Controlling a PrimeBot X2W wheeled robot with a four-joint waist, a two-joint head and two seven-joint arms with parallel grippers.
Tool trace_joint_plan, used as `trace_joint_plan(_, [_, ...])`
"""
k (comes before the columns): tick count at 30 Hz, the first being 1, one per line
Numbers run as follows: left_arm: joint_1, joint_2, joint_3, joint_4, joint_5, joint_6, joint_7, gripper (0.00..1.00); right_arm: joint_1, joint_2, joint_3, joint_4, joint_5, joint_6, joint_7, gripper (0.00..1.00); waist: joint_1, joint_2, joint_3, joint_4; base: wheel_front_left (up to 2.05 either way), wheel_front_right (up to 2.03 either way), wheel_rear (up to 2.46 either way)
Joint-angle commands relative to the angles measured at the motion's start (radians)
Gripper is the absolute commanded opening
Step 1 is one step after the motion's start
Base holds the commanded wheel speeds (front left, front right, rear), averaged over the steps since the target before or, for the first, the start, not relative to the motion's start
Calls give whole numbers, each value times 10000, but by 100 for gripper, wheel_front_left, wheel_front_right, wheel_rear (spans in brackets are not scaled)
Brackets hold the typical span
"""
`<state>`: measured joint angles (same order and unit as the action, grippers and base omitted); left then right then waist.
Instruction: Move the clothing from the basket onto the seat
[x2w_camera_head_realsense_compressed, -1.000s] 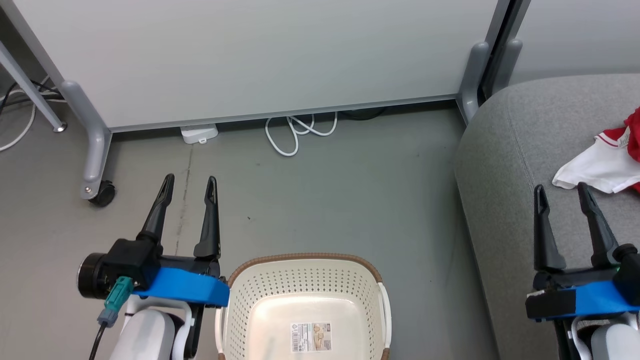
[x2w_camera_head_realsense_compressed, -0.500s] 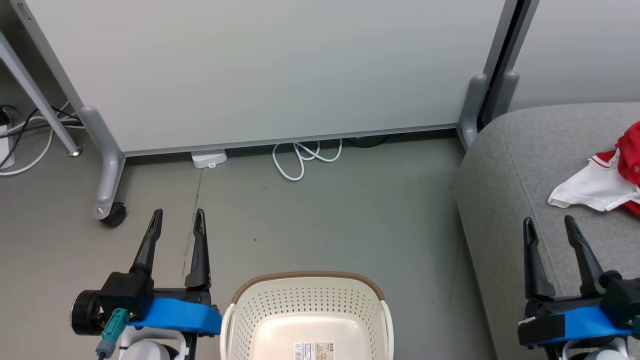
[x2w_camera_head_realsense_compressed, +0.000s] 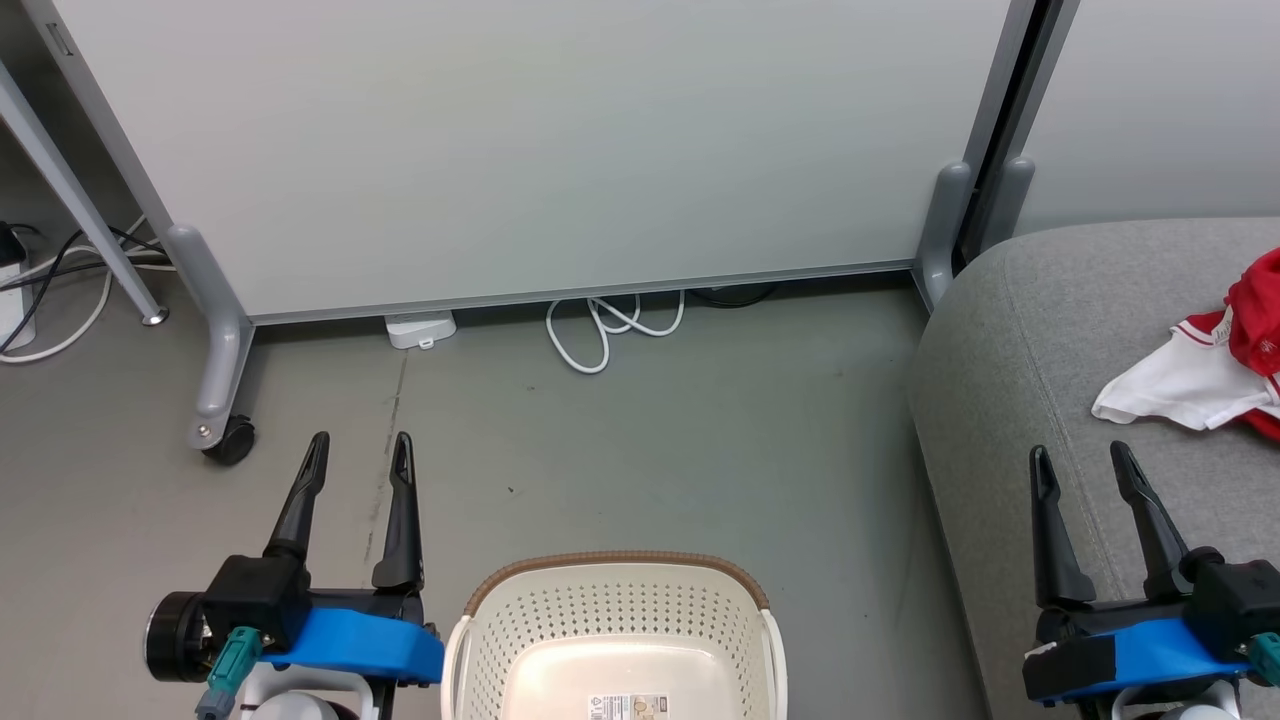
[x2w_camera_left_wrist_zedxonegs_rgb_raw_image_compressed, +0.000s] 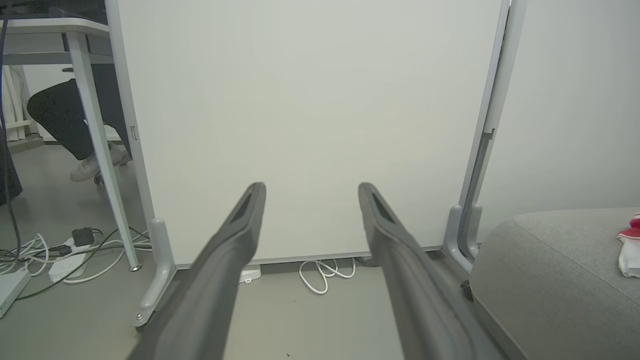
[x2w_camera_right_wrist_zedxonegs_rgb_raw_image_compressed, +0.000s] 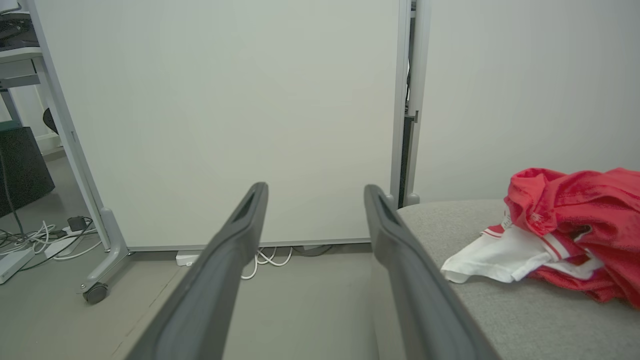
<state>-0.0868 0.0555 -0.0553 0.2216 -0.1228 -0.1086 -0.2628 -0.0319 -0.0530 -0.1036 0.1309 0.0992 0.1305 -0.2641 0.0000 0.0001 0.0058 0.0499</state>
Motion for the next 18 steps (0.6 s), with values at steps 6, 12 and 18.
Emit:
trace_joint_plan(6, [129, -27, 13, 280, -15, -25, 25, 0, 33, 17, 9, 252, 14, 0, 10, 0, 0, -1, -21, 9, 0, 0, 0])
trace_joint_plan(12, [279, -39, 147, 563, -755, -35, 297, 0, -2, 32, -67, 604, 761, 0, 294, 0, 0, -1, -24, -7, 0, 0, 0])
trace_joint_plan(18, [240, -40, 272, 516, -1955, -52, 583, 0, -53, 30, -53, 620, 1987, 0, 576, 0, 0, -1, -24, -31, 0, 0, 0])
